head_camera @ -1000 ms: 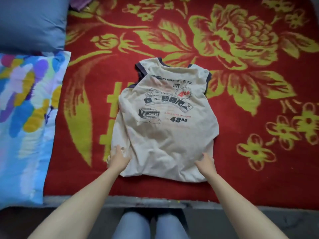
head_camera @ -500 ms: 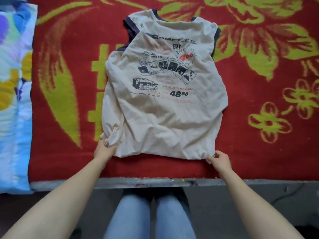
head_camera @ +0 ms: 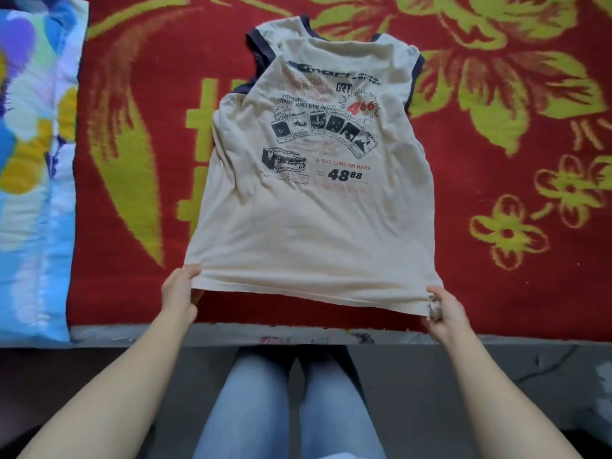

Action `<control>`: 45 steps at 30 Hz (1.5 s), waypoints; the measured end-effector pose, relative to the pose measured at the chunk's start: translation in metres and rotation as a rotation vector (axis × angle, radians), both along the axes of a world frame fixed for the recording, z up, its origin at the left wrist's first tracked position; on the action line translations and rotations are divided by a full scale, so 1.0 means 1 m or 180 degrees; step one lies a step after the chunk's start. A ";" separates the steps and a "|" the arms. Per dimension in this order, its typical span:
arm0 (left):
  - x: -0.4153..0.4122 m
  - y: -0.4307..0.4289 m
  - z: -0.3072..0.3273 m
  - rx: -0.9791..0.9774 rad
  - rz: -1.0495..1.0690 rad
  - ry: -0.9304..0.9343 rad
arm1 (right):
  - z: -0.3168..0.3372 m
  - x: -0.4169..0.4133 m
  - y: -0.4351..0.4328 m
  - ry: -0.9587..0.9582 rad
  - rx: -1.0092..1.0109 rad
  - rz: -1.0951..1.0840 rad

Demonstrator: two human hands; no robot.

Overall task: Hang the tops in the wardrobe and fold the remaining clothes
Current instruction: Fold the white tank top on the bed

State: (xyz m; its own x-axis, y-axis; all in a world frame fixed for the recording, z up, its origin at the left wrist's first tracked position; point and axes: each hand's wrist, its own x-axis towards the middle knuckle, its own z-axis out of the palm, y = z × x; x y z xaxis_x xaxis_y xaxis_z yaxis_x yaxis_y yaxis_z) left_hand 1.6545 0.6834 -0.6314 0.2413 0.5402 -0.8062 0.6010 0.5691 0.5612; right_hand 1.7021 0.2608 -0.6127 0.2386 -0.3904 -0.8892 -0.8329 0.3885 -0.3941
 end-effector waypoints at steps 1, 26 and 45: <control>-0.004 0.001 -0.002 0.0072 -0.0055 0.0051 | -0.003 -0.002 -0.002 0.0126 -0.0033 0.0204; -0.004 0.042 -0.002 -0.0722 -0.0128 -0.0491 | -0.010 -0.027 -0.024 -0.0348 -0.0085 -0.0865; -0.026 0.038 0.002 -0.0966 0.0172 -0.0382 | -0.002 -0.046 -0.020 -0.0278 0.0205 -0.0773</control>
State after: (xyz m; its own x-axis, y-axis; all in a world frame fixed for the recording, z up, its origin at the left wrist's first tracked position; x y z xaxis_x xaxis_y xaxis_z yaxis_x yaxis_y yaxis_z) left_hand 1.6287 0.7215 -0.6298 0.3218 0.2942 -0.8999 0.5054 0.7504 0.4261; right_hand 1.6559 0.2404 -0.6143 0.2217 -0.3890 -0.8942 -0.6761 0.5994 -0.4284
